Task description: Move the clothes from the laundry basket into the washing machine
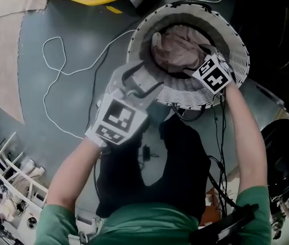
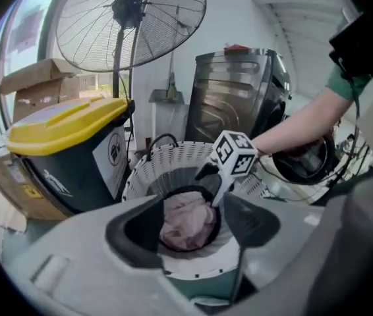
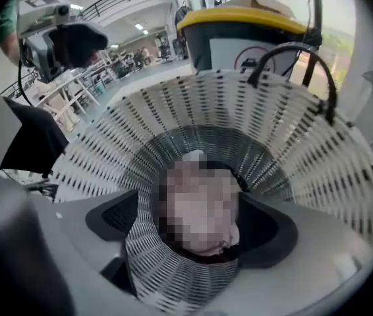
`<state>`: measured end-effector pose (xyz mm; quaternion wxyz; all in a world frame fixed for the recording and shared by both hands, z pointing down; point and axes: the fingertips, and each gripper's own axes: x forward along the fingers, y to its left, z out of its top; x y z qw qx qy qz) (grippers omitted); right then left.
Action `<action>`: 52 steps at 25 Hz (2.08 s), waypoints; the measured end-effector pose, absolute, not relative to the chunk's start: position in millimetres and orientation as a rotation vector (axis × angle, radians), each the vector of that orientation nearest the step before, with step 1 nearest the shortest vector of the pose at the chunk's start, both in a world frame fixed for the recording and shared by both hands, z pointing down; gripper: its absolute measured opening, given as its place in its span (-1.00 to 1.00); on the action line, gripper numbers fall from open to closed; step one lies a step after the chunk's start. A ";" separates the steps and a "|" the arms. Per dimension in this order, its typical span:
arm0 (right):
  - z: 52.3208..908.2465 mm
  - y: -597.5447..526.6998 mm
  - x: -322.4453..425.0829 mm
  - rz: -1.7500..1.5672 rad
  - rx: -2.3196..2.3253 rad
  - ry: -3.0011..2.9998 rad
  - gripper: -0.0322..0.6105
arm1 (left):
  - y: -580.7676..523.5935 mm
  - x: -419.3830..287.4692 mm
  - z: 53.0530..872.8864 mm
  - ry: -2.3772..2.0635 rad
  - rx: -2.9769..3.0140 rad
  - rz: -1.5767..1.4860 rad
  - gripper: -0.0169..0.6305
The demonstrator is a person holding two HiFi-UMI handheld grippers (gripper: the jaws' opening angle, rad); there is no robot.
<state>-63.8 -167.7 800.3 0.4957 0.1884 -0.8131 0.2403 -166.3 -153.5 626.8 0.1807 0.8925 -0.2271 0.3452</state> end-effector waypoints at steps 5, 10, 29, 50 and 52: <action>896.7 -169.6 -77.9 0.577 0.308 -1.874 0.71 | -152.5 -188.6 648.9 -0.587 2.480 0.959 -0.06; 981.9 -171.5 -73.4 0.506 0.232 -1.769 0.91 | -147.7 -206.4 655.4 -0.561 2.489 0.936 -0.06; 1069.4 -169.4 -73.0 0.454 0.257 -1.664 -0.77 | -167.7 -214.7 675.8 -0.673 2.465 0.915 -0.06; 595.5 -161.1 -47.0 0.909 0.867 -2.137 -0.80 | -124.0 -183.7 413.0 -0.675 2.445 0.920 -0.07; 548.4 -152.2 -47.1 0.987 0.901 -2.164 -0.80 | -117.4 -181.1 382.7 -0.683 2.446 0.917 -0.06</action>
